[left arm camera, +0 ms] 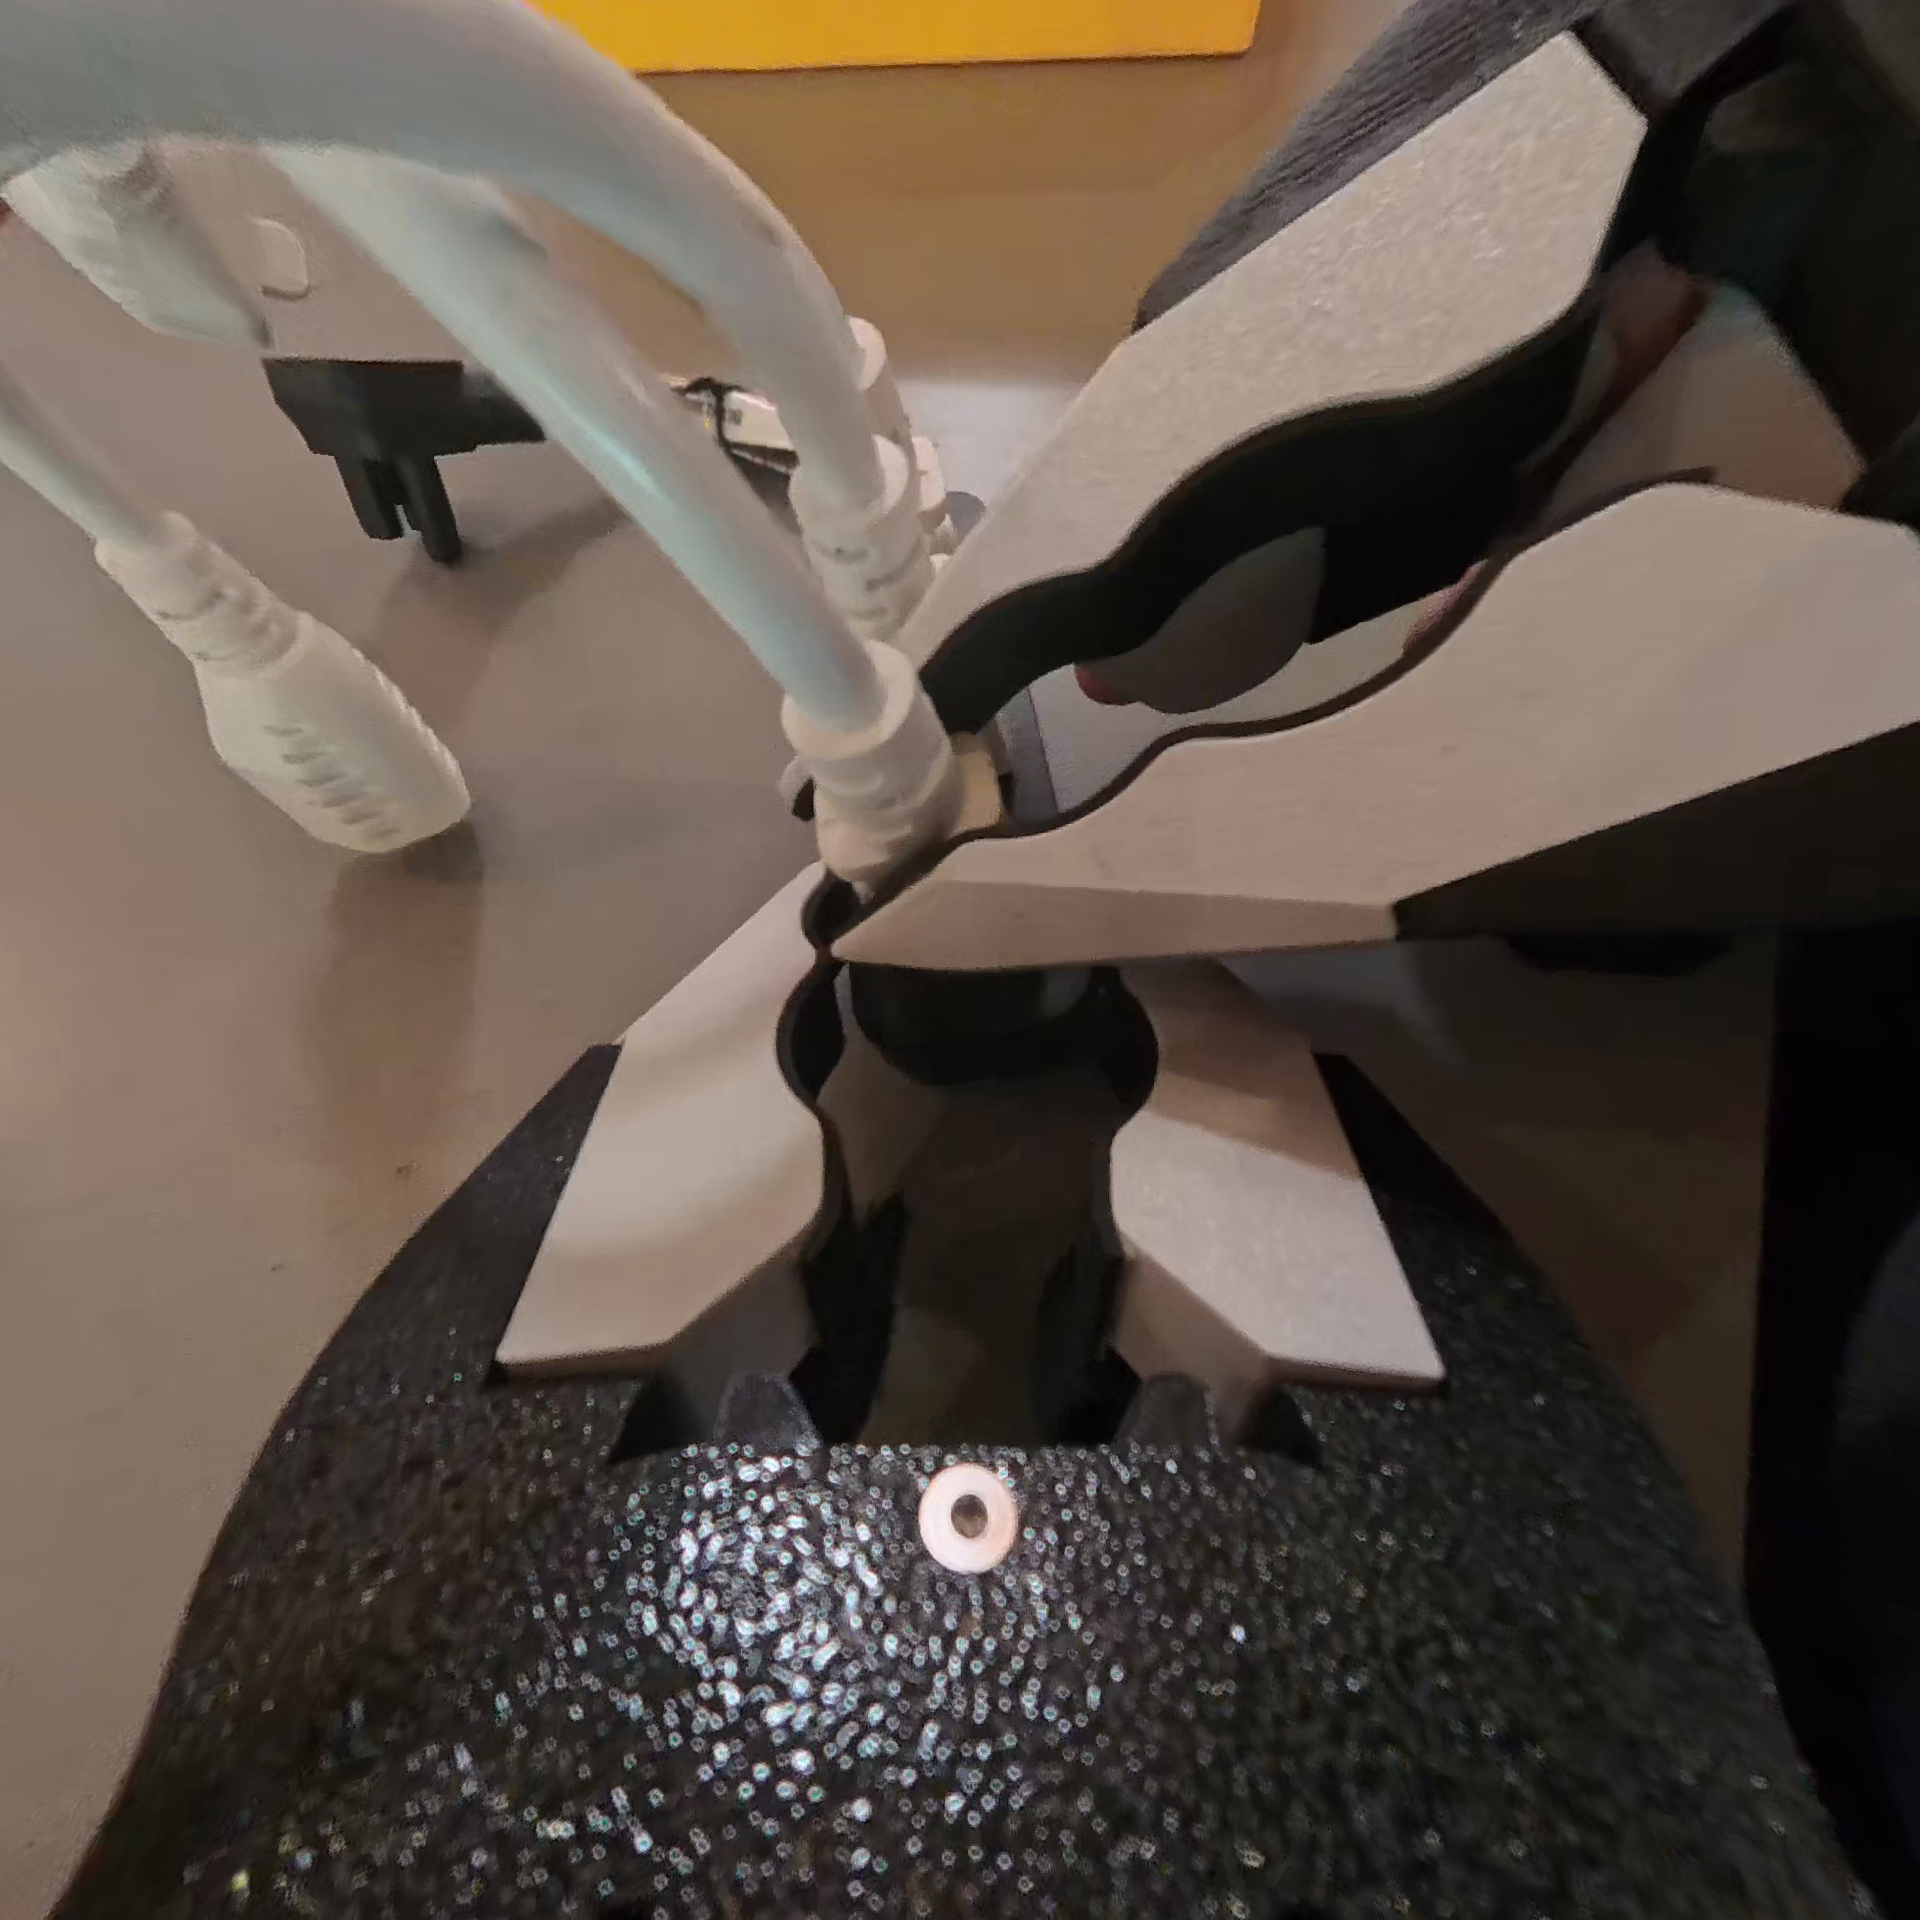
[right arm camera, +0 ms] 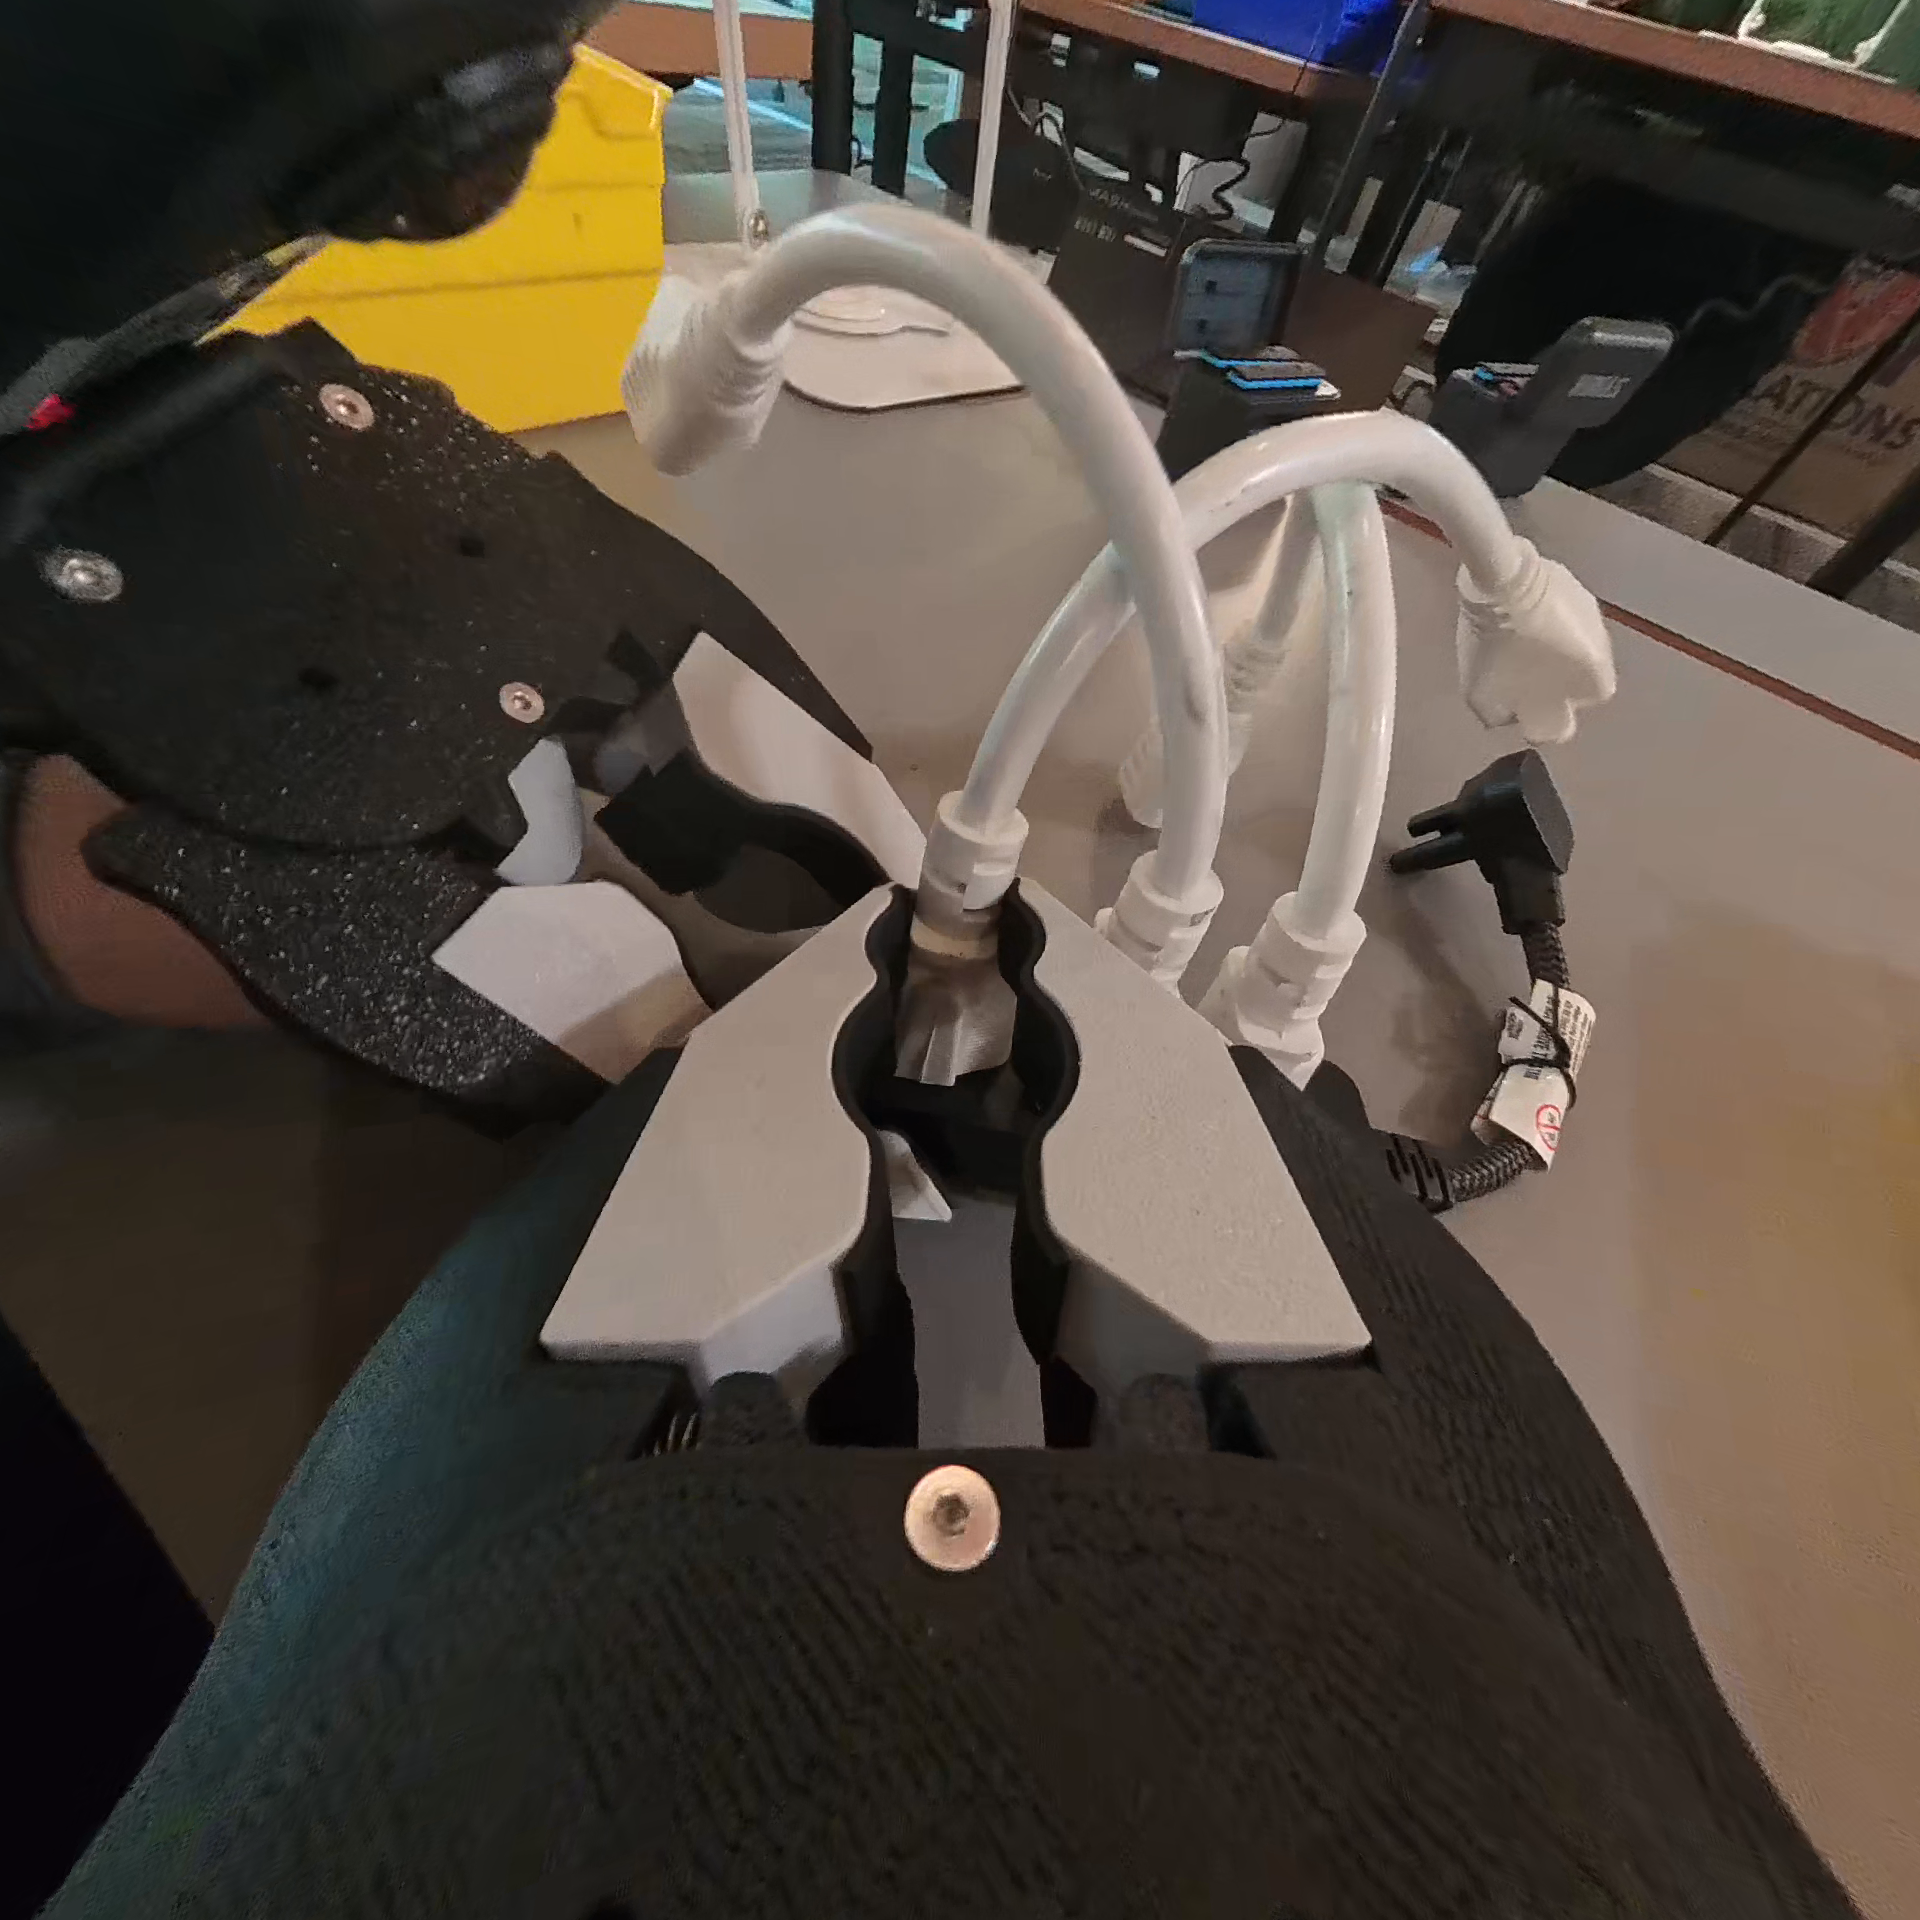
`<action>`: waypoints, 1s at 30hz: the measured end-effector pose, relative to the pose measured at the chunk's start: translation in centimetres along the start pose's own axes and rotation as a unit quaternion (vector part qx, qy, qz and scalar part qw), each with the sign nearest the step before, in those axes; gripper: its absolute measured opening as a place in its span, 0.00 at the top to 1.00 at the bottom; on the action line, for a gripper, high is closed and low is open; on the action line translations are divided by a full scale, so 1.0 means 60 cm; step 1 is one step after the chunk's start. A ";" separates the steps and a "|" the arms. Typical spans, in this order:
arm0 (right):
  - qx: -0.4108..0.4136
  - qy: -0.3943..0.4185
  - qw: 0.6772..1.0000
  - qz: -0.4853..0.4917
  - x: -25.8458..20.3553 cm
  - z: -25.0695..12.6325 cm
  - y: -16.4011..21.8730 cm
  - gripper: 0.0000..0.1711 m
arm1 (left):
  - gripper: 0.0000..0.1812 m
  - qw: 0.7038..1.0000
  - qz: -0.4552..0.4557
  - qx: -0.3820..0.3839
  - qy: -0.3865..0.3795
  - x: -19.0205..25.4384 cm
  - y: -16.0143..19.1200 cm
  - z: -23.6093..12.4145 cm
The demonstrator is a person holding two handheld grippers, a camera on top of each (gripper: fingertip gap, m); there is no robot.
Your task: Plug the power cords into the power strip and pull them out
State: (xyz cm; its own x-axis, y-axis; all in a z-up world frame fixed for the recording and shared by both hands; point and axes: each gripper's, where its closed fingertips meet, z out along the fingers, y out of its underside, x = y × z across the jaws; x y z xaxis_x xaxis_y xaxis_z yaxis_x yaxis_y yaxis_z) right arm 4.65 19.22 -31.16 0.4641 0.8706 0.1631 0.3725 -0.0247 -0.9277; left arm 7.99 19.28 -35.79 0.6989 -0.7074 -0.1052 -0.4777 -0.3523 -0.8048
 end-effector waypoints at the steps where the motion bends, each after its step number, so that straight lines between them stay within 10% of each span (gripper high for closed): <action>1: -0.002 -0.005 1.000 0.001 0.000 -0.002 0.001 0.91 | 0.75 1.000 0.000 0.000 0.004 0.002 0.000 0.000; 30: -0.020 0.023 1.000 -0.003 0.006 0.000 0.005 0.91 | 0.76 0.998 -0.039 -0.018 0.052 0.006 0.005 0.010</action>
State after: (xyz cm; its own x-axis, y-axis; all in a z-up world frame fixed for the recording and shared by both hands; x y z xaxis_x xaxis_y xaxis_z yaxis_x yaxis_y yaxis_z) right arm 4.93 19.50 -31.40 0.4975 0.8473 0.1857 0.4077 -0.0394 -0.9123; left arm 8.40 19.30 -36.39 0.6763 -0.7363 0.0197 -0.4439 -0.4288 -0.7868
